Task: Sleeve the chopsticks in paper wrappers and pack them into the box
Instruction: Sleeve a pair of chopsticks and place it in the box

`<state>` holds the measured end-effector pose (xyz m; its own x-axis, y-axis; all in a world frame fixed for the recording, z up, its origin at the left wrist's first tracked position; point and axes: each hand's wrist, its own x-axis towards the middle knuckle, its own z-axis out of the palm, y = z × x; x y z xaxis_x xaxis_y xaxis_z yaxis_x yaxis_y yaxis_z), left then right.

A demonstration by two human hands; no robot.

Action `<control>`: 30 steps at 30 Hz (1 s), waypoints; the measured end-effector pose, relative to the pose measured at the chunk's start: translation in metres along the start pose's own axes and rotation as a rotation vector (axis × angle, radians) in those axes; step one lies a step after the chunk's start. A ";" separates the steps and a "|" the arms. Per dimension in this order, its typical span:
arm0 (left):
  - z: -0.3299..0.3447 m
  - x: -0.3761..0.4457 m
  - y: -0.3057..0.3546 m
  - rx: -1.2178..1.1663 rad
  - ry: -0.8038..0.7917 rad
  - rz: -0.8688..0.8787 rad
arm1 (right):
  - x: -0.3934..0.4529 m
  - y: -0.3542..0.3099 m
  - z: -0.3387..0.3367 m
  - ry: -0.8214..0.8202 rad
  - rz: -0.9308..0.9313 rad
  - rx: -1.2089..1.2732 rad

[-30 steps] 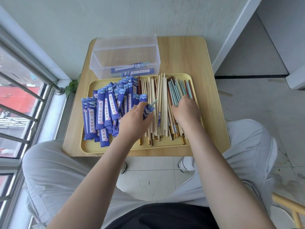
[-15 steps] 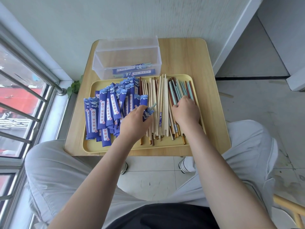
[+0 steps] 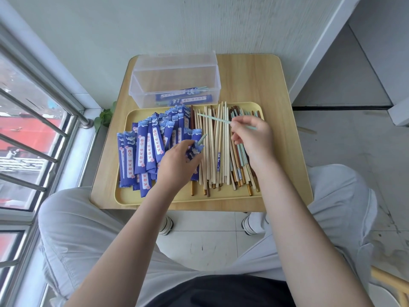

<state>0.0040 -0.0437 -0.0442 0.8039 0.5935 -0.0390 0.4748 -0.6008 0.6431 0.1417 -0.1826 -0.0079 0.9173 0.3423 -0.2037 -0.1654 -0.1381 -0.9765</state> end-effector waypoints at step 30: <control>0.003 -0.012 0.008 -0.012 0.039 0.192 | -0.011 0.011 0.017 0.027 -0.066 -0.134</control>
<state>-0.0007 -0.0565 -0.0410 0.8648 0.4888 0.1146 0.3096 -0.6989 0.6448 0.1234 -0.1719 -0.0172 0.9341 0.3302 -0.1361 -0.0566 -0.2395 -0.9693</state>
